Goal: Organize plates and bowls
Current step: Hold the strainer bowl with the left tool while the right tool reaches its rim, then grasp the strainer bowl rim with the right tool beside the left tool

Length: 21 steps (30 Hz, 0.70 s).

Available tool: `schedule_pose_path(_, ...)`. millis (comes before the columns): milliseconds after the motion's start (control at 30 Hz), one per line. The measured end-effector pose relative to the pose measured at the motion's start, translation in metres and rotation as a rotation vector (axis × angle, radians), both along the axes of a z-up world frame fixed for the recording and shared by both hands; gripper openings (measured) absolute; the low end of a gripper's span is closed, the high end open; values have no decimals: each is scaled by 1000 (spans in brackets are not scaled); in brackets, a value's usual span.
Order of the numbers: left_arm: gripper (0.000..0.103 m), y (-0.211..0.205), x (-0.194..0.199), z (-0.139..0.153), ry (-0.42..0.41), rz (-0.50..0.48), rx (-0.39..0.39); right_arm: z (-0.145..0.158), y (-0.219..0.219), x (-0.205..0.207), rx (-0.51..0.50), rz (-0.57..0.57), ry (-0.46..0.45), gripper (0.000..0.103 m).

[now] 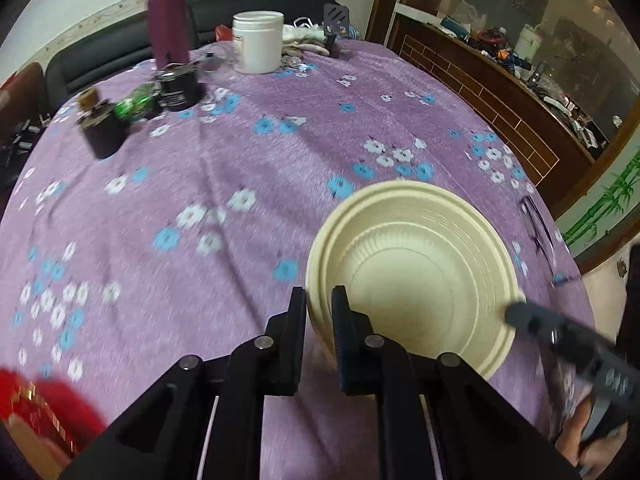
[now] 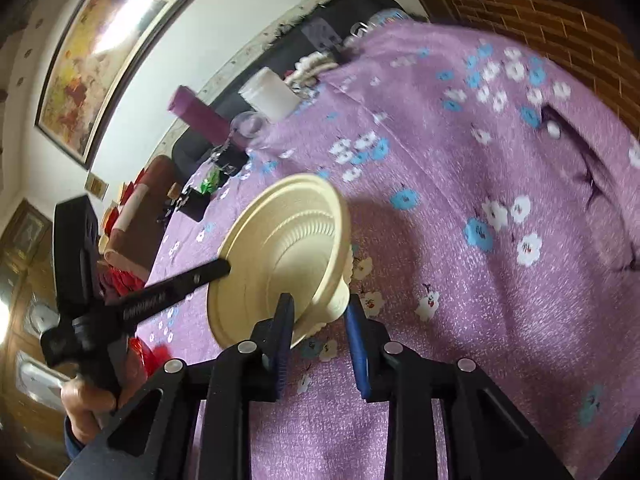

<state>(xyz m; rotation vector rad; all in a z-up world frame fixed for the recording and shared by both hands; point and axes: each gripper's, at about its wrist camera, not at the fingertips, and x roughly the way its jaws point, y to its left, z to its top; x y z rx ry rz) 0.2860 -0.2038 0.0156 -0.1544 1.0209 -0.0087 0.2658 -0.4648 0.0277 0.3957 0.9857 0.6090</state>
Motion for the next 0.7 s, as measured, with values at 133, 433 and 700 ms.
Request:
schedule_pose_path(133, 15, 9, -48, 4, -22, 28, 8, 6, 12, -12, -20, 57, -23, 27)
schedule_pose_path(433, 19, 34, -102, -8, -46, 105, 21, -10, 56, -28, -29, 174, -7, 27)
schedule_pose_path(700, 38, 42, -96, -10, -75, 112, -6, -6, 38, -35, 1, 143, -7, 30)
